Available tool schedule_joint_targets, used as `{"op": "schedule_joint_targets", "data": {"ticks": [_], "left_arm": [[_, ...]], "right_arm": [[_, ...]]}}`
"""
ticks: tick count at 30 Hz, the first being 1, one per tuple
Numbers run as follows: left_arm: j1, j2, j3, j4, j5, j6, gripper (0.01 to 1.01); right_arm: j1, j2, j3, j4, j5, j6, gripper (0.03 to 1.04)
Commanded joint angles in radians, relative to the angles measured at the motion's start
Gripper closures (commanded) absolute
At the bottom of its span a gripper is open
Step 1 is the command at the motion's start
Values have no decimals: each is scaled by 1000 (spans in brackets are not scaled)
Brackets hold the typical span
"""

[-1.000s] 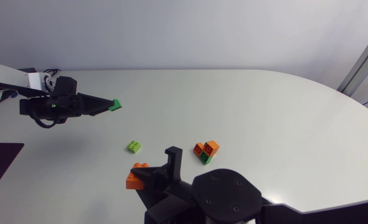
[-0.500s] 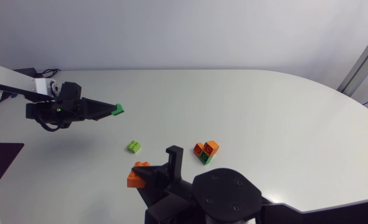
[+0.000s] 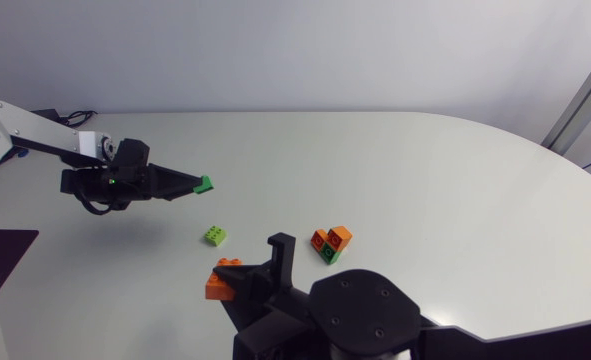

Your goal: Disassemble duplo

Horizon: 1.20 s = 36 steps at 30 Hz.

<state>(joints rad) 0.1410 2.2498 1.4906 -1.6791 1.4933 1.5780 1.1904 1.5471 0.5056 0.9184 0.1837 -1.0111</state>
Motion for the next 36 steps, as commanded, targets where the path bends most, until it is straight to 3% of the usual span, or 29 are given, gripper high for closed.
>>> {"op": "schedule_joint_targets", "data": {"ticks": [1, 12, 19, 22, 24, 27, 28, 30, 36], "left_arm": [[8, -88, 57, -295, 55, -56, 749], [57, -162, 333, -284, -28, -400, 748], [49, -160, 410, -191, -150, -593, 738], [31, -160, 436, -111, -283, -704, 738], [14, -165, 473, -24, -409, -849, 738], [-9, -197, 487, 205, -677, -1106, 725], [-14, -206, 487, 262, -791, -1147, 713], [-21, -226, 485, 361, -967, -1210, 690], [-52, -302, 381, 588, -1240, -1274, 680]], "right_arm": [[-8, -12, -19, -1, 7, -18, 852], [-9, -25, -22, 0, 19, -29, 854], [-11, -48, -32, 0, 19, -37, 852], [-14, -53, -33, 0, 19, -40, 852], [-14, -58, -35, 0, 20, -41, 854], [-14, -65, -38, 0, 23, -43, 852], [-14, -68, -41, 0, 23, -43, 852], [-14, -76, -45, 0, 25, -44, 852], [-22, -88, -64, 2, 25, -47, 852]]}}
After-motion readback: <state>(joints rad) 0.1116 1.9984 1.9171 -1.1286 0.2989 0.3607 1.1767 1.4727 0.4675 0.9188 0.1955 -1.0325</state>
